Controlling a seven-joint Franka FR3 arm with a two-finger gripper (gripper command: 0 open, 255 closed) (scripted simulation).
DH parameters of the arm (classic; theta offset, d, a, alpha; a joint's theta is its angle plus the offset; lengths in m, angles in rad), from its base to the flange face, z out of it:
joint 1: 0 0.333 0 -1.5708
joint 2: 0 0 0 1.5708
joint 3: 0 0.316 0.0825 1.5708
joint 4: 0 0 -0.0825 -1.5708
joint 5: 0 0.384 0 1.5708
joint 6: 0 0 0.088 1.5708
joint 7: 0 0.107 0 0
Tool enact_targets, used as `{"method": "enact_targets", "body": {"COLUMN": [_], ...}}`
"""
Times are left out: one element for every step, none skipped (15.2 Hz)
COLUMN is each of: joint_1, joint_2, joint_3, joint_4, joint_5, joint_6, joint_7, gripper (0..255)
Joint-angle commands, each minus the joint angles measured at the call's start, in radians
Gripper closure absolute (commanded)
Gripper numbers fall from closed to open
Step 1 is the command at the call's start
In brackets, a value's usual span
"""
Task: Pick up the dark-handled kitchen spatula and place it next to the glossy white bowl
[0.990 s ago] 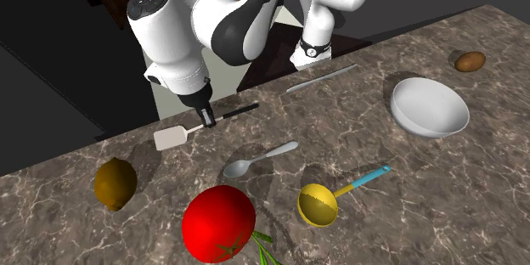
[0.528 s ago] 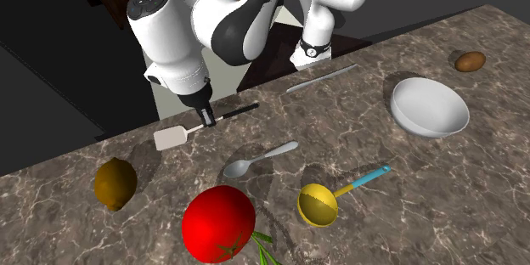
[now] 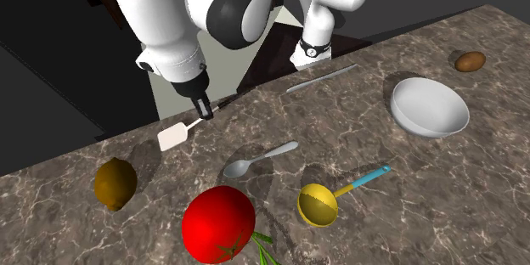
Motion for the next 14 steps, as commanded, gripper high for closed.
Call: {"method": "enact_targets", "body": {"joint_1": [0.0, 0.0, 0.0, 0.0, 0.0, 0.0, 0.0, 0.0, 0.0, 0.0, 0.0, 0.0, 0.0, 0.0], "joint_2": [-0.013, -0.018, -0.024, -0.029, -0.035, -0.04, -0.045, -0.049, -0.054, -0.058, -0.062, -0.066, -0.069, -0.073], "joint_3": [-0.001, -0.001, -0.001, -0.001, -0.001, -0.001, -0.001, -0.001, -0.001, -0.001, -0.001, -0.001, -0.001, -0.001], "joint_4": [0.013, 0.02, 0.027, 0.035, 0.042, 0.05, 0.058, 0.066, 0.074, 0.083, 0.092, 0.101, 0.11, 0.12], "joint_5": [-0.002, -0.003, -0.004, -0.005, -0.006, -0.006, -0.007, -0.008, -0.009, -0.009, -0.01, -0.01, -0.011, -0.011], "joint_6": [-0.026, -0.039, -0.052, -0.064, -0.077, -0.09, -0.103, -0.115, -0.128, -0.141, -0.154, -0.167, -0.18, -0.193], "joint_7": [0.001, 0.002, 0.002, 0.003, 0.004, 0.005, 0.006, 0.006, 0.007, 0.008, 0.008, 0.009, 0.01, 0.01], "gripper": [255, 255, 255, 255, 255, 255, 255, 255, 255, 255, 255, 255, 255, 255]}}
